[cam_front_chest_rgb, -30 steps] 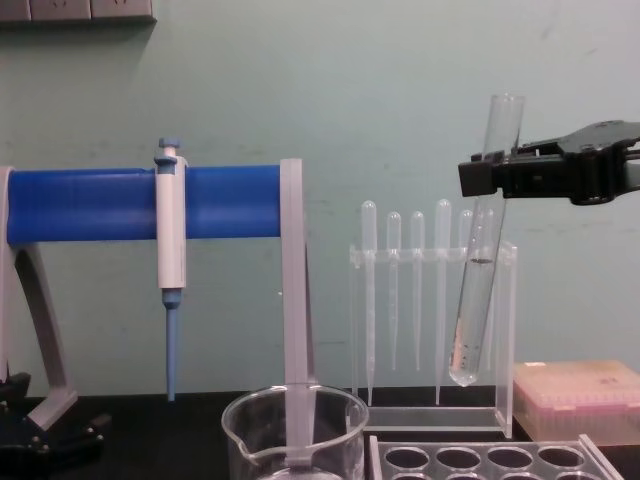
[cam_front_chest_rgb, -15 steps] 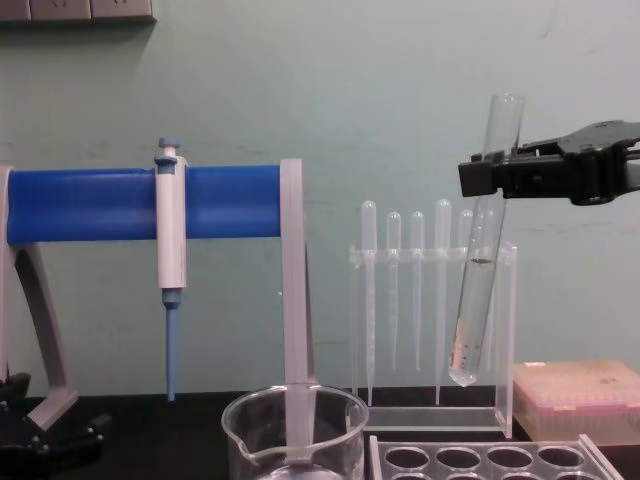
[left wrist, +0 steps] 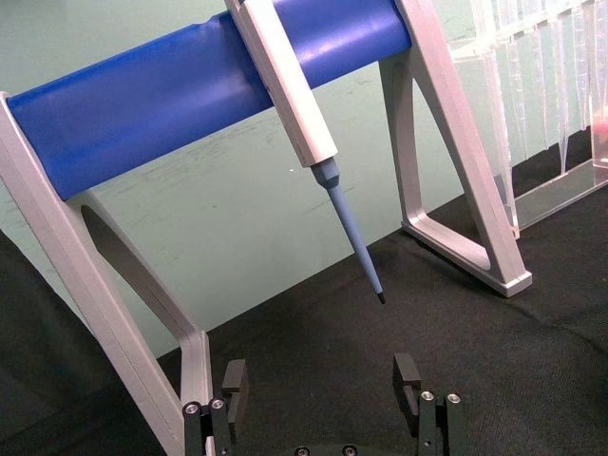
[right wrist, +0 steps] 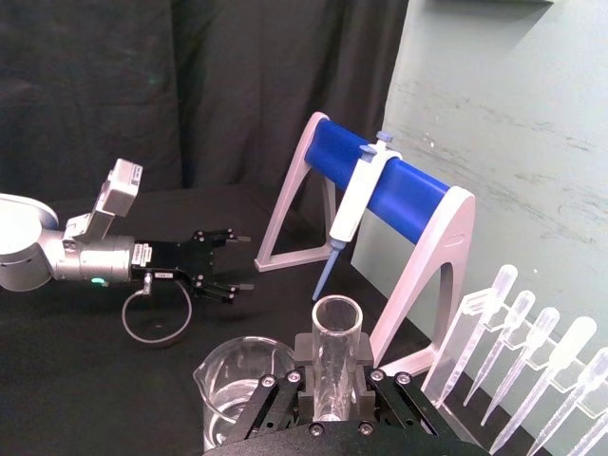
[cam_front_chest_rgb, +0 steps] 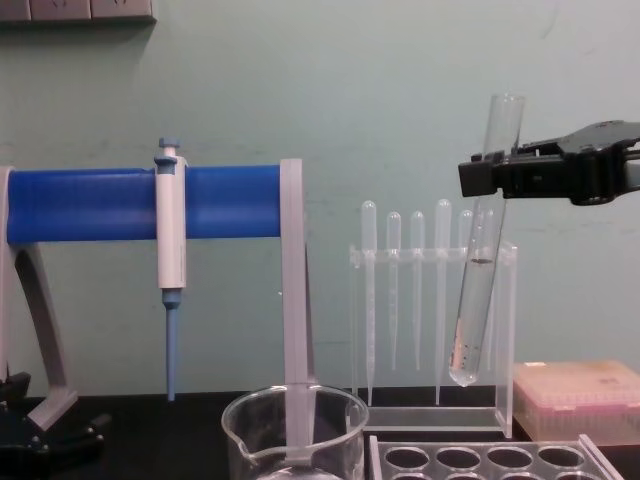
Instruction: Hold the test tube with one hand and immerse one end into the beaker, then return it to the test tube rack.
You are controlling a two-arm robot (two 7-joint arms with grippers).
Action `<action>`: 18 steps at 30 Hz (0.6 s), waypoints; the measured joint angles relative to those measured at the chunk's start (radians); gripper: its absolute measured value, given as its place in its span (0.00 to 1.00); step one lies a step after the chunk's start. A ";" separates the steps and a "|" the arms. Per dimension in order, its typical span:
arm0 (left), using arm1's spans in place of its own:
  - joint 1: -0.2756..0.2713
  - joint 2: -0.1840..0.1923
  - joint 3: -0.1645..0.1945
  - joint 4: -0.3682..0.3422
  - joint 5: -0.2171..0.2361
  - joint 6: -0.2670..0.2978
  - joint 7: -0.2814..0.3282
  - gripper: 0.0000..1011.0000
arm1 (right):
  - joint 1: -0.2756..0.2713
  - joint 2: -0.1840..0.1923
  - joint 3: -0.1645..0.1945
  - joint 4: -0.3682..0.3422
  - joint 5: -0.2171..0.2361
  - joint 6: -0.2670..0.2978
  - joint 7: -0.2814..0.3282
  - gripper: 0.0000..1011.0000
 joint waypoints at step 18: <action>0.000 0.000 0.000 0.000 0.000 0.000 0.000 0.99 | 0.000 0.000 0.000 0.000 0.000 0.000 0.000 0.22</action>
